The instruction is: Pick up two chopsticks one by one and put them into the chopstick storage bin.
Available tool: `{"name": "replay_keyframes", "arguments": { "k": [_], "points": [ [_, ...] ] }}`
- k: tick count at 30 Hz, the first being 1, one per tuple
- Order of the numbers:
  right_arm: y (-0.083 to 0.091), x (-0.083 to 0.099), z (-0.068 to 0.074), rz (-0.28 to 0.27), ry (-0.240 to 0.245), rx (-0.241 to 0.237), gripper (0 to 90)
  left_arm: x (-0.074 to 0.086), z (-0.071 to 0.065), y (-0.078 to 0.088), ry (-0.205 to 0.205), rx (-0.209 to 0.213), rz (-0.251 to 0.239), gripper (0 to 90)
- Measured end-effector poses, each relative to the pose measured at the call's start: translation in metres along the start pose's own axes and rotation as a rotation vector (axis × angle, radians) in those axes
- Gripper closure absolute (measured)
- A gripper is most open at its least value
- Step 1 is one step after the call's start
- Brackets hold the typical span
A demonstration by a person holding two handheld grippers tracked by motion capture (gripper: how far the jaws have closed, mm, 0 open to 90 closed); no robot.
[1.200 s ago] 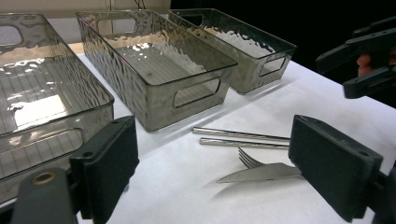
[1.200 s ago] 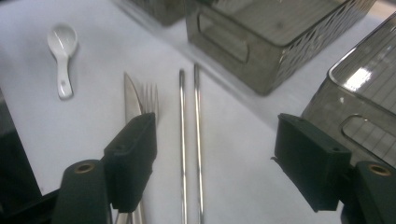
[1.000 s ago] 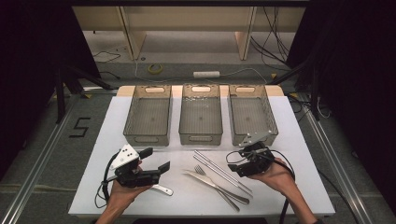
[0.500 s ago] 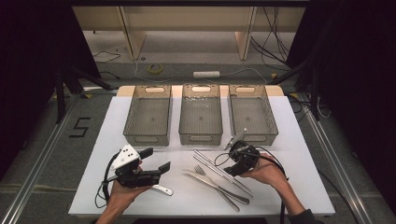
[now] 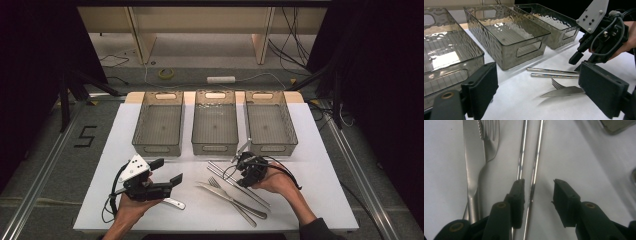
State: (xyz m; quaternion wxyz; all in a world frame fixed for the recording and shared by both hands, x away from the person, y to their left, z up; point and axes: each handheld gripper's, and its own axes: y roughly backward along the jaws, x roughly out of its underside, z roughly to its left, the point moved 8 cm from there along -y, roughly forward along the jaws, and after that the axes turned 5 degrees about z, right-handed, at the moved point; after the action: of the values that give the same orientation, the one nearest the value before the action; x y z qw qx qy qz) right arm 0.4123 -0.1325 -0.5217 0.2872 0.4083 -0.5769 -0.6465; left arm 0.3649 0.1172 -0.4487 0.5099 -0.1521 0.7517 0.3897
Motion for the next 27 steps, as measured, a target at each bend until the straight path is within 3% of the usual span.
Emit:
{"name": "replay_keyframes", "arguments": {
  "k": [8,20,27],
  "points": [
    [-0.007,-0.001,0.001,0.034,0.034,-0.003,71.9,0.000,0.000,0.000,0.000,0.000,-0.001,15.2],
    [-0.012,-0.002,0.003,0.058,0.037,-0.019,79.2,0.000,0.000,0.000,-0.003,0.001,0.002,15.2],
    [-0.014,-0.003,0.003,0.075,0.044,-0.005,81.7,0.000,0.000,0.000,-0.004,0.000,0.003,15.2]
  ]
}}
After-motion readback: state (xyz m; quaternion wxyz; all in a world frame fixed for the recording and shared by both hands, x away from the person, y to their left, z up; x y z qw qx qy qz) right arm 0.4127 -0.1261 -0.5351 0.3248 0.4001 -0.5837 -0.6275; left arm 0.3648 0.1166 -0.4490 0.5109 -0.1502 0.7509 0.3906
